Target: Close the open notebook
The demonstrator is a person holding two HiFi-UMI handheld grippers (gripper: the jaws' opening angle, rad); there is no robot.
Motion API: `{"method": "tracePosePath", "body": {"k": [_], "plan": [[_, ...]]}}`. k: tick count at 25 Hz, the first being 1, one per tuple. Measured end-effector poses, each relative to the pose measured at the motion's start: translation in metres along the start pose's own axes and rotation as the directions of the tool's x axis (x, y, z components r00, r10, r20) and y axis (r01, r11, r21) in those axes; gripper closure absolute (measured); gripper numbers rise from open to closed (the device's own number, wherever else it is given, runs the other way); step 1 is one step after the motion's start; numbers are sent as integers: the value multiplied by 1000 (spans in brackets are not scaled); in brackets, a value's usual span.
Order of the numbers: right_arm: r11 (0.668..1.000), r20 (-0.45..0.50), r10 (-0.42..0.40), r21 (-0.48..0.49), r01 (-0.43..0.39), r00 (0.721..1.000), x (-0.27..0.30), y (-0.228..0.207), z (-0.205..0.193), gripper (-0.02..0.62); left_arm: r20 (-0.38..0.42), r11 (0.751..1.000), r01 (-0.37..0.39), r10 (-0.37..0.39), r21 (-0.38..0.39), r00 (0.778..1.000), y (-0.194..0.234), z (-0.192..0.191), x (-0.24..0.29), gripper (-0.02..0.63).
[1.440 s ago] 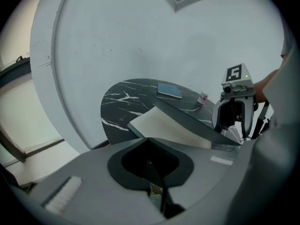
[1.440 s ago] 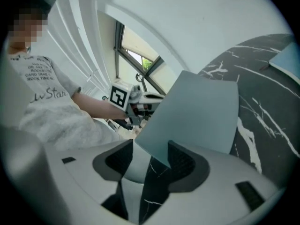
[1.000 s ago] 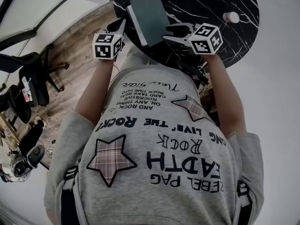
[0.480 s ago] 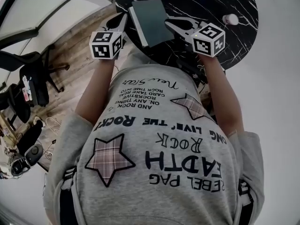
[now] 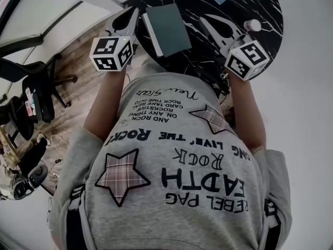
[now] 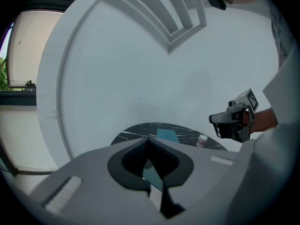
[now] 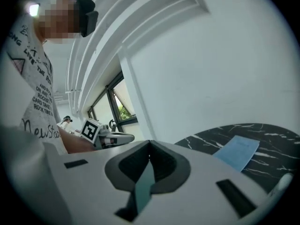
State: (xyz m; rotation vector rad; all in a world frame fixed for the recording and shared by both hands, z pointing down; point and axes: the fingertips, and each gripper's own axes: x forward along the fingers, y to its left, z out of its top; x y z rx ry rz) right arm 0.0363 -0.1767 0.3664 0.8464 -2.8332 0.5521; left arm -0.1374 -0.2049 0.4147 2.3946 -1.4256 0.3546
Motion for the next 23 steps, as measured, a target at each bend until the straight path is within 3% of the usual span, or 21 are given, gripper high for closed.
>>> {"method": "tracePosePath", "body": {"k": [4, 14, 19, 23], "plan": [[998, 66, -62, -20, 63, 996, -17, -5, 23, 583, 63, 1000, 2, -3, 17, 998, -6, 24, -6, 597], [977, 124, -147, -137, 163, 981, -46, 0, 59, 583, 156, 995, 3, -18, 99, 988, -23, 65, -21, 597], [970, 148, -164, -155, 187, 975, -50, 15, 65, 583, 188, 986, -7, -24, 165, 982, -27, 77, -37, 597], [968, 154, -174, -156, 198, 973, -47, 18, 77, 583, 197, 986, -5, -28, 168, 980, -24, 89, -41, 597]]}}
